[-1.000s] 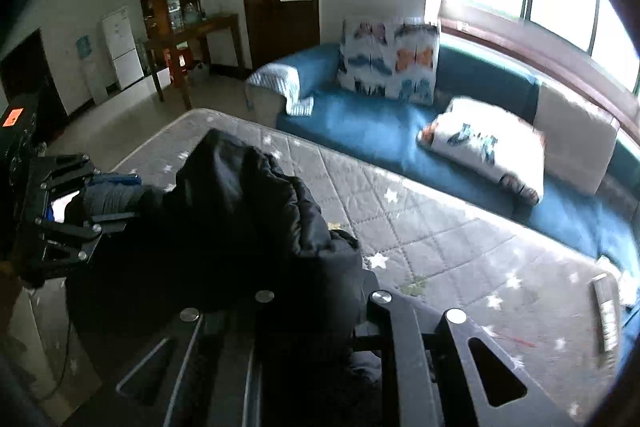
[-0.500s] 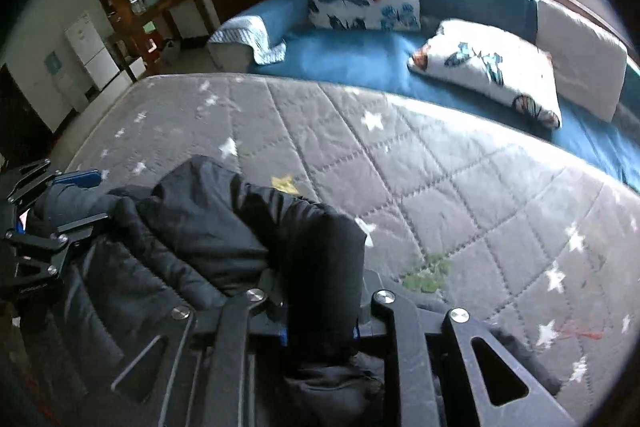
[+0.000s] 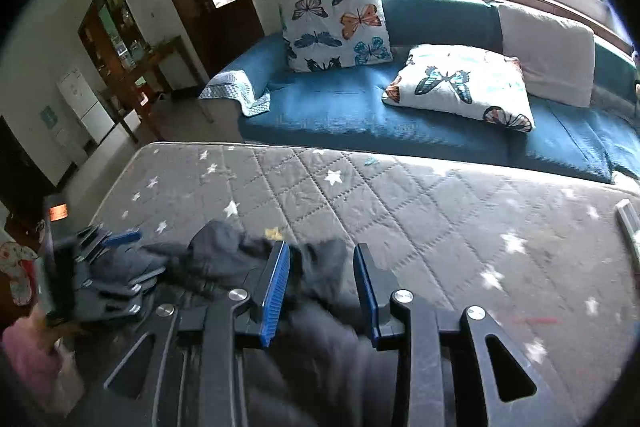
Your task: Fold large clothes
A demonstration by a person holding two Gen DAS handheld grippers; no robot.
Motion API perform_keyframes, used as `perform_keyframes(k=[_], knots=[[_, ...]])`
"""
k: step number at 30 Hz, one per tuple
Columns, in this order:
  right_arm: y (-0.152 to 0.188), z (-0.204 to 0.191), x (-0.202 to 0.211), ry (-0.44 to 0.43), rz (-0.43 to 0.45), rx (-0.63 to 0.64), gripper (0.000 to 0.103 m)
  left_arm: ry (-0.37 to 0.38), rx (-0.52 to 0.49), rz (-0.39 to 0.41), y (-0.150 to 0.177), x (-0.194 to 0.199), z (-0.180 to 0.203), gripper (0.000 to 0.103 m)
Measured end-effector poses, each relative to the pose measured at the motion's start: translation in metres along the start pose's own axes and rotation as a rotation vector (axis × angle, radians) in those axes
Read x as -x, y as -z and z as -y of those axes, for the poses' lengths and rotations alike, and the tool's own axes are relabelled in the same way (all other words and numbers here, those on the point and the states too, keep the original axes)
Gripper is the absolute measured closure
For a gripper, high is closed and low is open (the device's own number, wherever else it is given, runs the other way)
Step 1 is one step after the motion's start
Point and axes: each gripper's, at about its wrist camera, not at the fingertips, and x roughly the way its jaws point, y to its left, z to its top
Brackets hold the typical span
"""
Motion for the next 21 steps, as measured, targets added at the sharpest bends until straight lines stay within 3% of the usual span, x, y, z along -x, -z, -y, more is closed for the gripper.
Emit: perform_keyframes(k=[6,9,12,18,21], knots=[[0.045,0.008,0.018,0.007,-0.108,0.025,0.068,-0.037,-0.013,0.022,0.000,0.011,0.001,0.020],[0.063,0.024,-0.003,0.090,-0.149,-0.003,0.068,-0.044,-0.011,0.031,-0.001,0.016,0.002,0.020],[0.075,0.050,-0.030,0.048,-0.177,-0.109,0.074,-0.065,-0.002,0.040,-0.002,0.025,0.001,0.020],[0.062,0.040,-0.024,0.092,-0.177,-0.081,0.075,-0.053,0.052,0.101,0.004,0.075,-0.009,0.020],[0.050,0.023,-0.002,0.066,-0.125,-0.068,0.075,0.001,0.093,0.143,0.013,0.109,-0.015,0.022]])
